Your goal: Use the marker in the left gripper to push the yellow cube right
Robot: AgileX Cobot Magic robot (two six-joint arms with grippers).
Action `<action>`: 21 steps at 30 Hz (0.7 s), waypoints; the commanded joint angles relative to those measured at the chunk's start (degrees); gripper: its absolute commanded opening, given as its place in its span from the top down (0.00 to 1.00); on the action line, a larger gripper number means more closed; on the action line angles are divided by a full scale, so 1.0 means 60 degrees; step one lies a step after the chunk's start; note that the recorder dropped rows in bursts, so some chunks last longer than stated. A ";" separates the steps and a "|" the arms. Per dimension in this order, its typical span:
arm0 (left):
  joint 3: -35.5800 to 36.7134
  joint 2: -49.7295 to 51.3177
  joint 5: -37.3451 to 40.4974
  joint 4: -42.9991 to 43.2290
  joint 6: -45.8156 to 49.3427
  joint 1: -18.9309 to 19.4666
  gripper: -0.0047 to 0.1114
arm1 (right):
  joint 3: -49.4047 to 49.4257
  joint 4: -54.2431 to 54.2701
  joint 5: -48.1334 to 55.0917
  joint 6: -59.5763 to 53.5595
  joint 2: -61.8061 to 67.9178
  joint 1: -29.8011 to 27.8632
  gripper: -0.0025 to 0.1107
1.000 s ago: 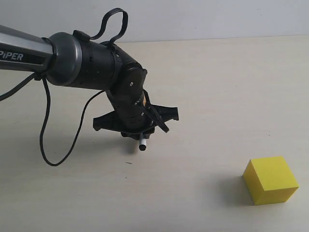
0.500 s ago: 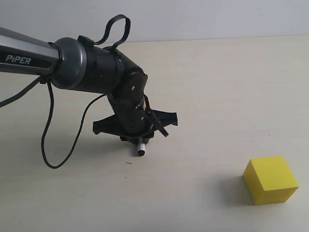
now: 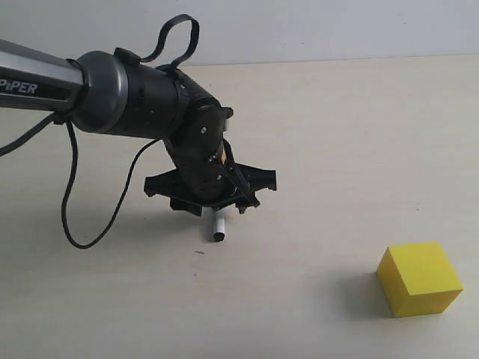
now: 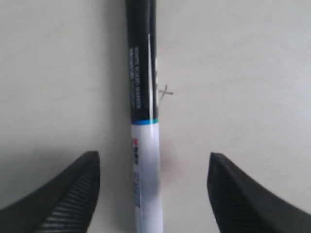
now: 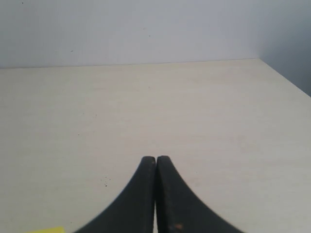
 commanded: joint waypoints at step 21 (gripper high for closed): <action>0.4583 -0.6594 -0.2466 0.0814 0.3610 -0.0174 0.96 | 0.0042 0.0014 -0.0127 0.0028 -0.0059 -0.0038 0.98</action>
